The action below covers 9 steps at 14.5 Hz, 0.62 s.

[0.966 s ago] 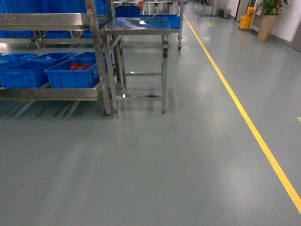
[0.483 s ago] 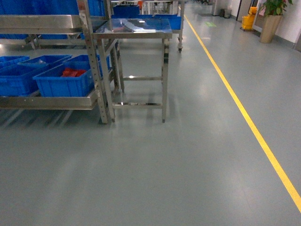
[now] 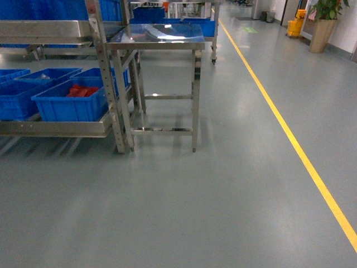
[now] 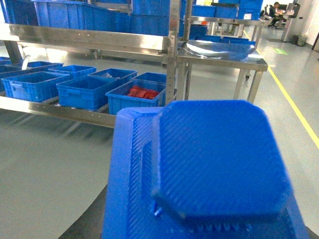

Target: Pick blue part to blue bin on bottom shelf

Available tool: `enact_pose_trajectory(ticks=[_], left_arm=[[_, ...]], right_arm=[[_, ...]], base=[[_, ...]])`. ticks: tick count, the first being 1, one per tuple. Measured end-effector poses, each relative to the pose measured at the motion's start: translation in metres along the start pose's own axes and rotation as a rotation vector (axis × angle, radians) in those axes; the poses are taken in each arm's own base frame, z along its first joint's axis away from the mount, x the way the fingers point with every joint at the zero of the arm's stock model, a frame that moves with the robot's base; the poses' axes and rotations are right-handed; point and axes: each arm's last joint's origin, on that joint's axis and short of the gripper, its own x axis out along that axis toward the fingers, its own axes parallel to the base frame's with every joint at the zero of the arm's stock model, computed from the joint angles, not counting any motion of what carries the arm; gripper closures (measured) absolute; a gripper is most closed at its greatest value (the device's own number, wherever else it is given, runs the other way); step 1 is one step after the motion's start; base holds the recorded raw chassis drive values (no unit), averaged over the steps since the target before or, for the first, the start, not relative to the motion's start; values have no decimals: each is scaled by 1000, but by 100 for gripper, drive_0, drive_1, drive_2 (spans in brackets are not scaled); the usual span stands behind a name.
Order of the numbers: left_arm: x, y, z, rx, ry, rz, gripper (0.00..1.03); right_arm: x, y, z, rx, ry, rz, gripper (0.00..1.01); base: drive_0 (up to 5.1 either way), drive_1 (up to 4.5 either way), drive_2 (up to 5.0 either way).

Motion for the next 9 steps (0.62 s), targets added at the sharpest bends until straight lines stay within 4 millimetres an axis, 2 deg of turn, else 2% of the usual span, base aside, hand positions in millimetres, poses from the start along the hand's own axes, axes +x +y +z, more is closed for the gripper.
enact_pose_trajectory(ticks=[9], left_arm=[[0, 0, 0, -1, -1, 1, 60]], right_arm=[[0, 0, 0, 0, 0, 0, 3]], base=[[-5, 416, -426]])
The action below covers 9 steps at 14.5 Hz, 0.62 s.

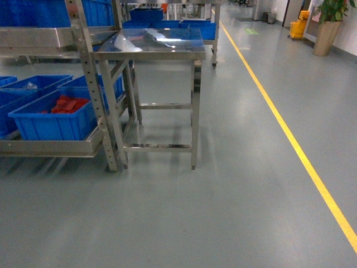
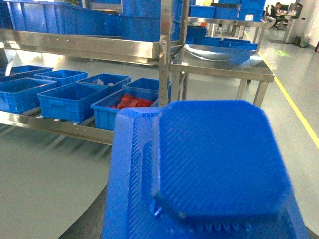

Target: Pick blue part to blue bin on bottom shelf

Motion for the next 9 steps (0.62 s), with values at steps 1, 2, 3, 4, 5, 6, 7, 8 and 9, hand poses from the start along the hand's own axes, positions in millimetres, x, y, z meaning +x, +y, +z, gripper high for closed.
enact_pose_trajectory(ticks=[1, 2, 3, 4, 5, 6, 7, 8, 9], left_arm=[[0, 0, 0, -2, -2, -1, 60], [0, 0, 0, -1, -1, 0, 60], [0, 0, 0, 1, 1, 0, 60], [0, 0, 0, 1, 1, -2, 60], [0, 0, 0, 0, 0, 0, 60], [0, 0, 0, 2, 2, -1, 60], [0, 0, 0, -2, -3, 0, 60], [0, 0, 0, 1, 2, -1, 60], [0, 0, 0, -1, -2, 0, 60]], right_arm=[[0, 0, 0, 0, 2, 0, 3], [0, 0, 0, 0, -4, 1, 3], [0, 0, 0, 0, 2, 0, 3], [0, 0, 0, 0, -4, 0, 3], [0, 0, 0, 0, 2, 0, 3], [0, 0, 0, 0, -1, 0, 3], [0, 0, 0, 0, -4, 0, 3], [0, 0, 0, 0, 2, 0, 3], [0, 0, 0, 0, -5, 0, 3]], base=[[11, 431, -408], [11, 431, -408], [11, 431, -408], [11, 431, -408], [11, 431, -408], [11, 431, -408], [11, 431, -408], [11, 431, -408], [11, 431, -408]])
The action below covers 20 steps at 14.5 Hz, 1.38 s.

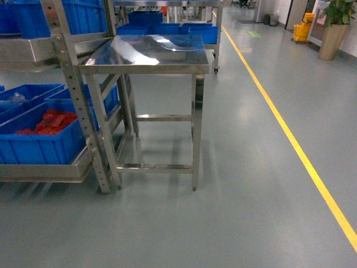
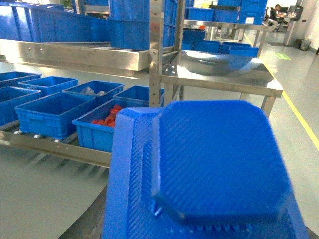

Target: Pick blue part to blue bin on bottom shelf

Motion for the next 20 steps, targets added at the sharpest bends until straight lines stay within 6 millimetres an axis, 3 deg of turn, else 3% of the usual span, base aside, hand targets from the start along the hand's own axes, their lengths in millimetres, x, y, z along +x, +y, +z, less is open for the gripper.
enact_pose_trajectory(ticks=[20], left_arm=[[0, 0, -1, 4, 4, 1, 60]], right_arm=[[0, 0, -1, 0, 5, 0, 3]], base=[[2, 421, -418]])
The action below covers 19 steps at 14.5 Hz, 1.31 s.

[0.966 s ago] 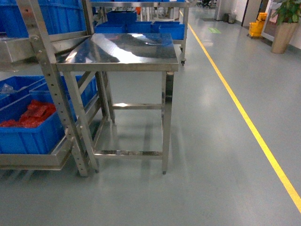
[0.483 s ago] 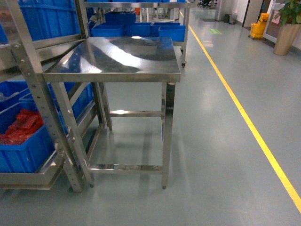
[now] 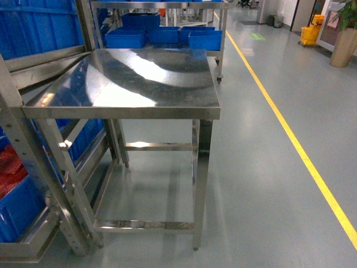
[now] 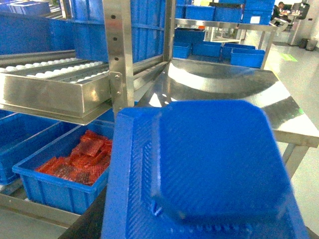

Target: Pick blue part to blue bin on bottom shelf

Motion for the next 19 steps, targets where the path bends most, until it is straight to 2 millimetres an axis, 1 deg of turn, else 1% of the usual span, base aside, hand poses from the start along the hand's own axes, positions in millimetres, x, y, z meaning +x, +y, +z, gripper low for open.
enact_pose_trajectory(ticks=[5, 8, 19], left_arm=[[0, 0, 1, -4, -4, -2, 60], [0, 0, 0, -1, -1, -2, 60], [0, 0, 0, -3, -3, -1, 60]], right_arm=[[0, 0, -1, 0, 6, 0, 3], [0, 0, 0, 0, -2, 0, 3], [0, 0, 0, 0, -2, 0, 3]], base=[[-2, 417, -422], [0, 0, 0], [-424, 208, 208]])
